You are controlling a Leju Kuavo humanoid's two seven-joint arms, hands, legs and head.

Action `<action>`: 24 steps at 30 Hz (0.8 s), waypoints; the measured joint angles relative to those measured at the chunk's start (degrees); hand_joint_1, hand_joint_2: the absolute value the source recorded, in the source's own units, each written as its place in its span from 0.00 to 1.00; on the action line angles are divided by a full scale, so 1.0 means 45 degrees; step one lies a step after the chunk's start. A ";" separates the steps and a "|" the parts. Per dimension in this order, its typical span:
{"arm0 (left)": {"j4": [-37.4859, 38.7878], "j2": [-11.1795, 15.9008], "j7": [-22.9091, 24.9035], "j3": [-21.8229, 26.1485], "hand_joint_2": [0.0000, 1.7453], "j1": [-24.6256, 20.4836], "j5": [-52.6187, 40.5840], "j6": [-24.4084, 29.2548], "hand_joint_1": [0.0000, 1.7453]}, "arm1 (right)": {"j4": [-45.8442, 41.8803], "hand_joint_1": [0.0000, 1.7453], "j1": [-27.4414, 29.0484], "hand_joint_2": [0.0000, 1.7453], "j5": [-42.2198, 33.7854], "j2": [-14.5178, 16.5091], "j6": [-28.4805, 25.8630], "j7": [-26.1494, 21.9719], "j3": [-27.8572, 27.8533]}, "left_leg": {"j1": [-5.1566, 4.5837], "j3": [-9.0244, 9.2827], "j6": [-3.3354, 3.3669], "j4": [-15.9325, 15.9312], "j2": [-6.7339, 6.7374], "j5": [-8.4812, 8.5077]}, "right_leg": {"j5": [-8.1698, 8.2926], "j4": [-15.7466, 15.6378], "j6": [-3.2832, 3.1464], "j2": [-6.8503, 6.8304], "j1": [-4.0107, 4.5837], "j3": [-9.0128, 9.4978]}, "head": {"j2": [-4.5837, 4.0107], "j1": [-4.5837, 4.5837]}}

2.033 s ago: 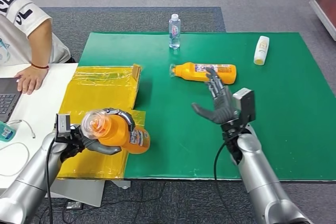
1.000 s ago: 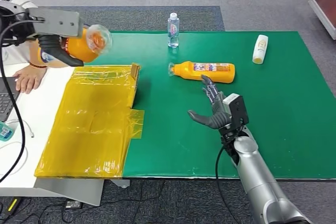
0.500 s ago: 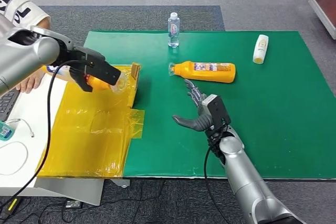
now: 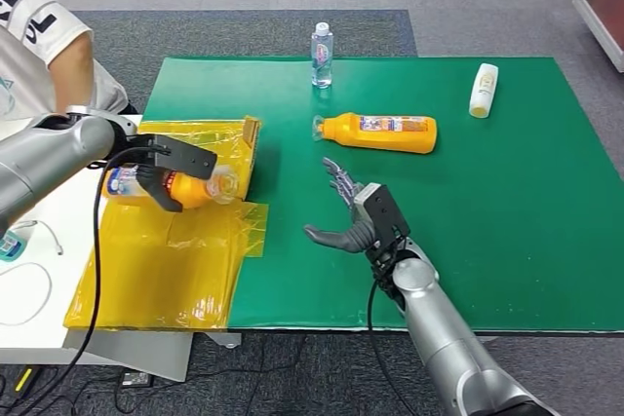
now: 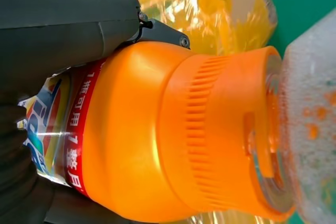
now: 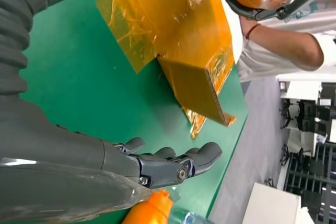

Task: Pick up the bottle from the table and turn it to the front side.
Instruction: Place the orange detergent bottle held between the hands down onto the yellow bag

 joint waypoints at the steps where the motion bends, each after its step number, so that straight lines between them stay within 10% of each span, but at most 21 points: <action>1: 0.0041 0.0068 -0.0034 0.0005 1.00 0.0075 0.0211 -0.0017 1.00 | 0.0021 0.00 0.0000 1.00 -0.0012 0.0005 0.0010 -0.0007 0.0046 | 0.0000 0.0000 0.0001 0.0000 -0.0001 0.0001 | 0.0000 0.0000 0.0000 -0.0002 -0.0001 0.0001 | 0.0000 0.0000; 24: 0.0233 0.1073 0.0296 -0.0048 1.00 0.1053 -0.0191 0.1278 1.00 | 0.0192 0.00 0.0021 1.00 -0.0021 0.0113 -0.0396 0.0081 0.0972 | -0.0005 0.0003 0.0012 0.0001 -0.0007 0.0007 | 0.0002 -0.0006 0.0004 -0.0009 -0.0006 0.0006 | 0.0000 -0.0002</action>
